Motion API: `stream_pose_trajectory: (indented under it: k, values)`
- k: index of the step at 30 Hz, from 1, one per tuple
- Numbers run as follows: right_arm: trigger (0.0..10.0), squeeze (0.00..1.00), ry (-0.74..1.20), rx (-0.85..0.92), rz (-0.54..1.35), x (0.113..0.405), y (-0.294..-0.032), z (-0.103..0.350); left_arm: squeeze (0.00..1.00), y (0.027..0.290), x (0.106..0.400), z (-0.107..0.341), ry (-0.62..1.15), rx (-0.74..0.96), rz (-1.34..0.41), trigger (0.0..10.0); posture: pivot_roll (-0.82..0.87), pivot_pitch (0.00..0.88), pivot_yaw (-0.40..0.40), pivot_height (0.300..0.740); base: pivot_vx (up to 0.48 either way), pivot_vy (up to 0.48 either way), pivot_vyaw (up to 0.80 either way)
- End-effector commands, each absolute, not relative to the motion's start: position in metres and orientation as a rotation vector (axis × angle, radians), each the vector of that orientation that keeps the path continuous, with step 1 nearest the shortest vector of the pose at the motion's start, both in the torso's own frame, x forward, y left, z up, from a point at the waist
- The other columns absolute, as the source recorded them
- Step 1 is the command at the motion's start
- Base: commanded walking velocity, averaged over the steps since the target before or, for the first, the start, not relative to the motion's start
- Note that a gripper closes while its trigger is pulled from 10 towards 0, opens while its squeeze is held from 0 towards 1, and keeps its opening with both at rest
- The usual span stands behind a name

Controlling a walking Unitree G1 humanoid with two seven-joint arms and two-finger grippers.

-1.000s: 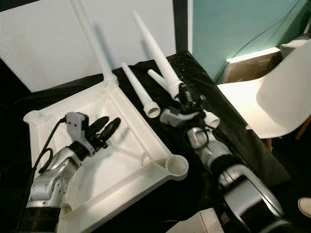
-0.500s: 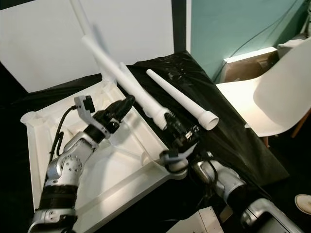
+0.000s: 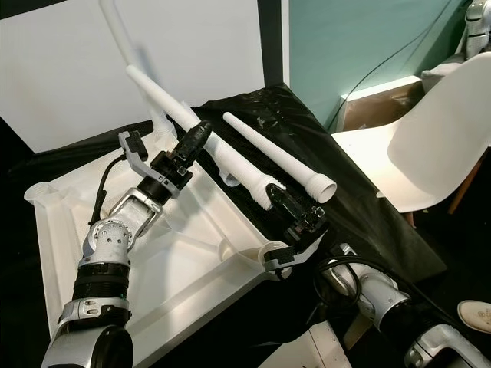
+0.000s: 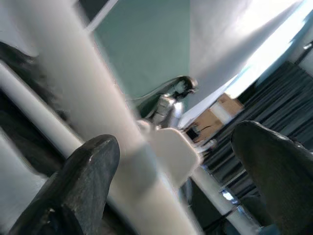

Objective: Building children table

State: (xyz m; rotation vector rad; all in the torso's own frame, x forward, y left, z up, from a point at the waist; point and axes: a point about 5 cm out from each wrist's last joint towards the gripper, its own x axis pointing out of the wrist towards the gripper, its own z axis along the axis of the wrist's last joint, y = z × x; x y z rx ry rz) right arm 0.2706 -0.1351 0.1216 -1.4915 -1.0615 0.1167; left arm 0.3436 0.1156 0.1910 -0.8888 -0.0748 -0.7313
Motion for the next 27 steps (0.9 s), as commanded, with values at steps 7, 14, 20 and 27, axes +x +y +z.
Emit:
stream_pose_trajectory:
  k: [7,14,20,27]
  values:
    - [0.0,0.00,-1.096,-1.458,0.095,0.264,-0.133,0.130,0.00,0.125,0.345,0.175,-0.016,-0.831,-0.704,10.0,-0.14,0.000,0.154,0.740,0.000,0.000,0.00]
    - [0.0,0.00,-1.095,-1.453,0.156,0.260,-0.129,0.123,0.00,0.127,0.351,0.182,-0.044,-0.892,-0.692,10.0,-0.14,0.000,0.145,0.740,0.000,0.000,0.00]
    - [0.0,0.00,-1.077,-1.478,0.242,0.250,-0.135,0.106,0.00,0.138,0.356,0.193,-0.093,-1.018,-0.663,10.0,-0.12,0.000,0.129,0.740,0.000,0.000,0.00]
    - [0.0,0.00,-1.076,-1.499,0.260,0.247,-0.143,0.100,0.00,0.140,0.351,0.191,-0.086,-1.040,-0.699,10.0,-0.13,0.000,0.132,0.740,0.000,0.000,0.00]
